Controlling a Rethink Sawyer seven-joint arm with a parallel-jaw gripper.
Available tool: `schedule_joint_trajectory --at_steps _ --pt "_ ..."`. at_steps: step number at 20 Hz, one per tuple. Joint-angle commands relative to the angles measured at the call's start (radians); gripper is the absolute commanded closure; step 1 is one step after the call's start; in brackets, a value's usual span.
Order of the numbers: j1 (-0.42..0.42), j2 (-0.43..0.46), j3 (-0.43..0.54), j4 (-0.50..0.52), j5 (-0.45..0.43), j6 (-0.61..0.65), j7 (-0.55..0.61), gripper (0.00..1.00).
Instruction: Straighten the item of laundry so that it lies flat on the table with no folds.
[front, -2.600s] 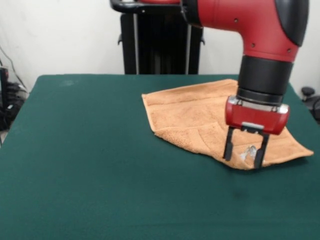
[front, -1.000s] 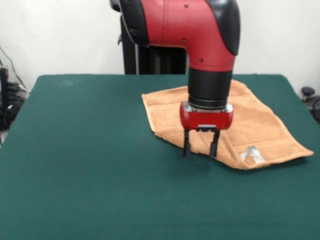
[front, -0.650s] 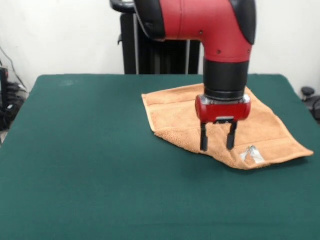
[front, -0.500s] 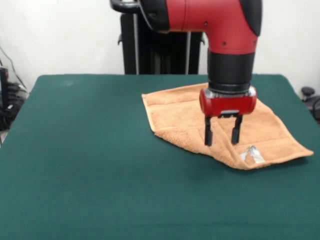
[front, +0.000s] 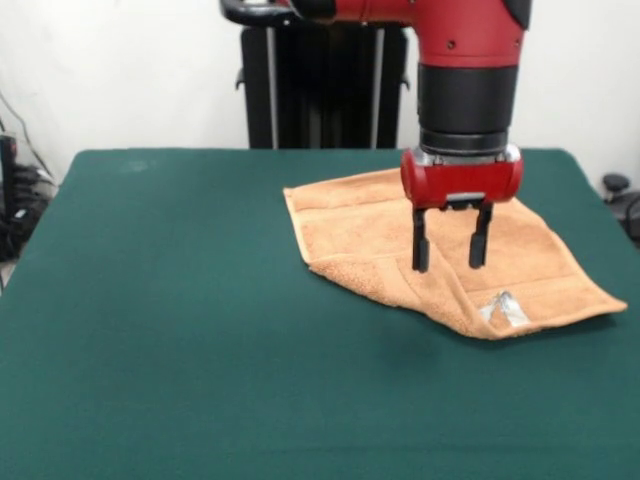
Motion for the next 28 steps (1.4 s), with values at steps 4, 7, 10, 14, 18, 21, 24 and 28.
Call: schedule_joint_trajectory --at_steps 4,7,10,14,18,21,24,28 --pt "0.056 0.081 0.052 0.037 -0.064 0.022 0.033 0.00" --pt "0.072 0.105 0.038 0.022 -0.069 0.002 0.044 0.00" --pt "0.088 0.126 0.021 0.013 -0.076 -0.013 0.059 0.00" --pt "0.094 0.149 0.012 0.006 -0.088 -0.032 0.069 0.00" --pt "0.082 0.179 0.018 -0.001 -0.101 -0.055 0.065 0.00" --pt "0.070 0.194 0.022 -0.006 -0.110 -0.065 0.059 0.00" --pt "0.071 0.198 0.017 -0.006 -0.117 -0.072 0.067 0.00" --pt "0.071 0.207 0.016 -0.014 -0.124 -0.076 0.075 0.00"
